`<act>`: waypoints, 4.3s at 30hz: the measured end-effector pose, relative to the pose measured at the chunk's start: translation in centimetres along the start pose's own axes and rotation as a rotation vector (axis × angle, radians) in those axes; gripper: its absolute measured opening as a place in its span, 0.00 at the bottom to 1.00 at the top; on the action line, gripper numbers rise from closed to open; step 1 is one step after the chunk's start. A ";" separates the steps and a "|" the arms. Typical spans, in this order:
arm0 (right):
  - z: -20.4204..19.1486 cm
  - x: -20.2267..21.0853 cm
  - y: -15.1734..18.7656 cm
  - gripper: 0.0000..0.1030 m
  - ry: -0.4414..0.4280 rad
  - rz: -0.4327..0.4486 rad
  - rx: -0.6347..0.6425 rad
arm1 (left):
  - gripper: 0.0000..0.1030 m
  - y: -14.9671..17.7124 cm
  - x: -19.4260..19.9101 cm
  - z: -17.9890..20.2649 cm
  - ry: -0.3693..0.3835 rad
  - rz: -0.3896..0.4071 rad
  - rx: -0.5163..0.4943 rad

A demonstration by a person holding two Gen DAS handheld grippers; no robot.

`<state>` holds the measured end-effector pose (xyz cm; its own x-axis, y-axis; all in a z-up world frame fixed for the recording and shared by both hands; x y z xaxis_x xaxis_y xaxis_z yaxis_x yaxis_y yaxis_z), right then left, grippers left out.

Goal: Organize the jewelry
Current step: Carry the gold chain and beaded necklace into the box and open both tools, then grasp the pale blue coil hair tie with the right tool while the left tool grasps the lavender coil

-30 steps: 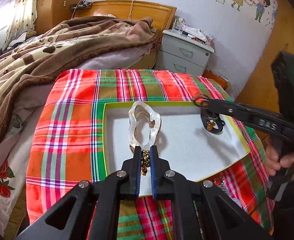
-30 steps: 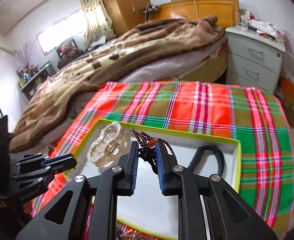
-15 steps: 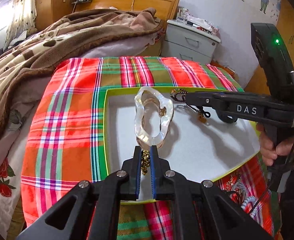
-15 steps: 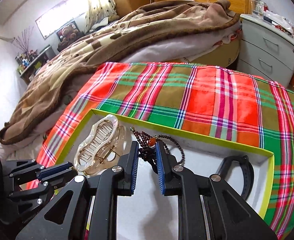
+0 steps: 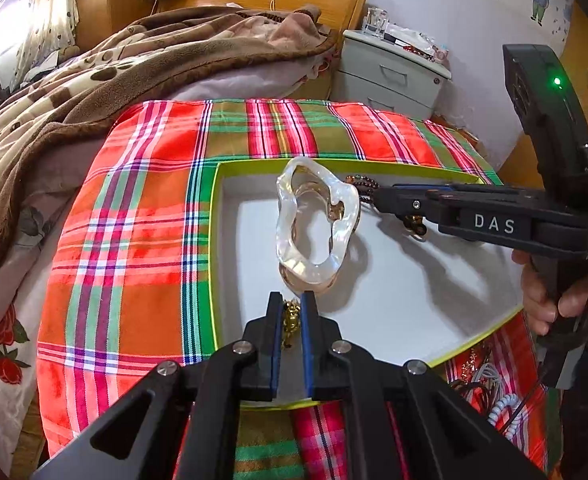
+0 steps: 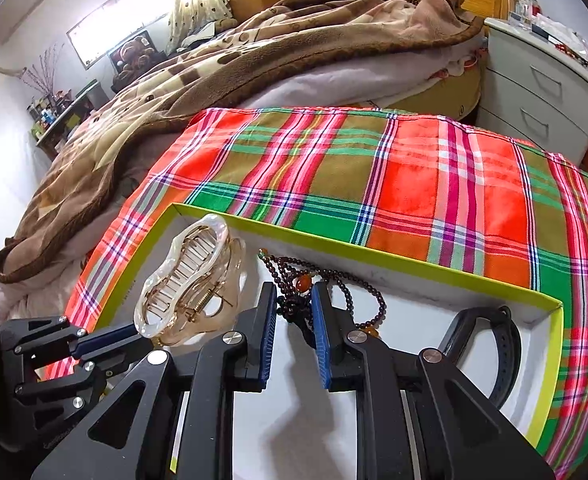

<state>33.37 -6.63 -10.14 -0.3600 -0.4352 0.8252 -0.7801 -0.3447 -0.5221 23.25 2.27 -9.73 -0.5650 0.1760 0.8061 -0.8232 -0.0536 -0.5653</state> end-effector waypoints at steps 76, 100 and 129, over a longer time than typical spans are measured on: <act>-0.3 11.0 18.6 0.22 0.245 0.081 -0.004 | 0.37 8.4 3.9 7.3 0.140 -0.036 -0.152; 3.7 13.3 20.0 0.10 0.344 0.097 -0.055 | 0.32 8.3 3.1 6.0 -0.012 -0.050 -0.211; 3.1 13.2 20.1 0.10 0.316 0.117 -0.078 | 0.10 8.2 4.6 4.0 0.010 -0.004 -0.148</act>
<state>14.56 -21.86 -10.42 -0.5805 -0.1847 0.7931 -0.7567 -0.2375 -0.6091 13.67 -1.27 -9.97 -0.5608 0.1858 0.8068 -0.8075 0.0926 -0.5826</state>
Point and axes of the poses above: each gripper's, at about its wrist camera, not at the fingertips, and x roughly against the way its jaws point, z to its right, y to its underside, the point moved 10 cm from there along -x, roughly the way its jaws point, and after that the axes turned 1 degree about y, right-handed, at the moved point
